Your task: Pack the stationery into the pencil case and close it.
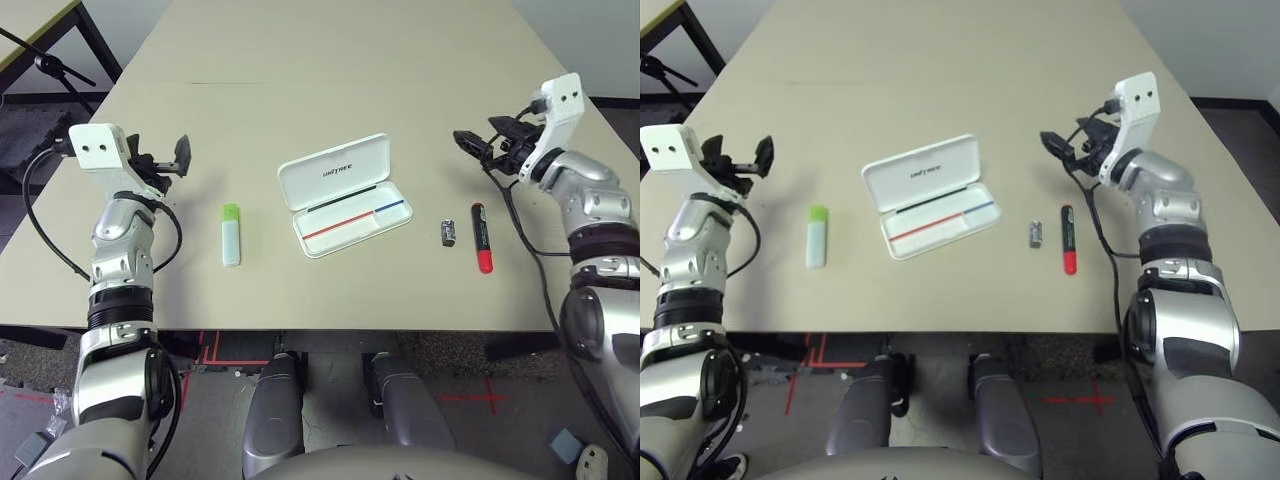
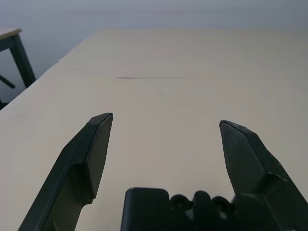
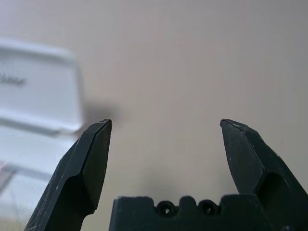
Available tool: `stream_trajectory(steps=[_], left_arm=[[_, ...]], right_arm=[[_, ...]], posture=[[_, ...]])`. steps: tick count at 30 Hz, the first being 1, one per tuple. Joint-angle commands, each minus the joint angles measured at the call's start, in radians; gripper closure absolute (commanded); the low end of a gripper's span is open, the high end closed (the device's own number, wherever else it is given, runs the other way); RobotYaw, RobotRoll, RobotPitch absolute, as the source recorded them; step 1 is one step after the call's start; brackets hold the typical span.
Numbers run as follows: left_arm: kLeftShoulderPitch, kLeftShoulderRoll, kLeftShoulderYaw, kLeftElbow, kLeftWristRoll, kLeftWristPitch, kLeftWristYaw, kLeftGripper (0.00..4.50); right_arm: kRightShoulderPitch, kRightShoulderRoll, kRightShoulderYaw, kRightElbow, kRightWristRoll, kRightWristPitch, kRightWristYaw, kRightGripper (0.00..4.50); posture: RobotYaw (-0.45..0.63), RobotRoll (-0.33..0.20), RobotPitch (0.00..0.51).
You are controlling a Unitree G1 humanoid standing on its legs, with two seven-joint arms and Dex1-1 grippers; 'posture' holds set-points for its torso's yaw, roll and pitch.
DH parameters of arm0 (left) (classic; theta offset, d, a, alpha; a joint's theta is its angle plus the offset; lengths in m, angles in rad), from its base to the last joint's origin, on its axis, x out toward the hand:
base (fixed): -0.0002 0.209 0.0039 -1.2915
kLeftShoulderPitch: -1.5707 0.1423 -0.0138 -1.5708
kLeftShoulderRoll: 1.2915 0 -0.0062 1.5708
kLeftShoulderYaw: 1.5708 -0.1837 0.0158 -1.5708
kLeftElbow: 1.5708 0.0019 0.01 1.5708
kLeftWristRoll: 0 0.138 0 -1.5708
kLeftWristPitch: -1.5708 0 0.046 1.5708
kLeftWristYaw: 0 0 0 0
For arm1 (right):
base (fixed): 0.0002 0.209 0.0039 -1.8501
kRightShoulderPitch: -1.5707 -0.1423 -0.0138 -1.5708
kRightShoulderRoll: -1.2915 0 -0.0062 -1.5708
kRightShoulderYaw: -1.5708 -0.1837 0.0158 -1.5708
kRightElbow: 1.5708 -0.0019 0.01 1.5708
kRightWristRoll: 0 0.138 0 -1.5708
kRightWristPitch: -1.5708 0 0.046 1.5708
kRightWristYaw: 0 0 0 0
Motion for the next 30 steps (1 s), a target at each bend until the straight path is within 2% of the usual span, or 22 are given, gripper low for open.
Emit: stream_trajectory(steps=[1,6,8,12,16,22,25,30], left_arm=[[0.043,0.022,-0.021,-0.102,-0.028,0.082,-0.050,0.02],[0.101,0.050,-0.039,-0.270,-0.071,0.201,-0.117,0.02],[0.138,0.076,-0.062,-0.369,-0.114,0.296,-0.176,0.02],[0.289,0.189,-0.138,-0.647,-0.262,0.494,-0.377,0.02],[0.382,0.286,-0.174,-0.806,-0.338,0.624,-0.450,0.02],[0.331,0.331,-0.236,-0.875,-0.343,0.721,-0.443,0.02],[0.282,0.320,-0.283,-0.897,-0.335,0.757,-0.423,0.02],[0.174,0.250,-0.411,-0.901,-0.300,0.837,-0.344,0.02]], right_arm=[[0.036,-0.039,0.041,-0.094,0.010,0.070,0.088,0.00],[0.068,-0.074,0.077,-0.172,0.013,0.131,0.165,0.00],[0.077,-0.084,0.090,-0.195,0.013,0.150,0.187,0.00],[0.086,-0.088,0.097,-0.221,0.010,0.165,0.193,0.00],[0.093,-0.090,0.108,-0.229,0.002,0.165,0.191,0.00],[0.101,-0.093,0.123,-0.235,-0.002,0.163,0.194,0.00],[0.102,-0.094,0.125,-0.236,-0.004,0.161,0.195,0.00],[0.109,-0.099,0.131,-0.248,-0.005,0.166,0.203,0.00]], posture=[[0.03,0.000,0.179],[0.03,0.000,0.182],[0.04,0.000,0.184],[0.04,0.000,0.186],[0.04,0.000,0.189],[0.05,0.000,0.187],[0.04,0.000,0.184],[0.03,0.000,0.181]])
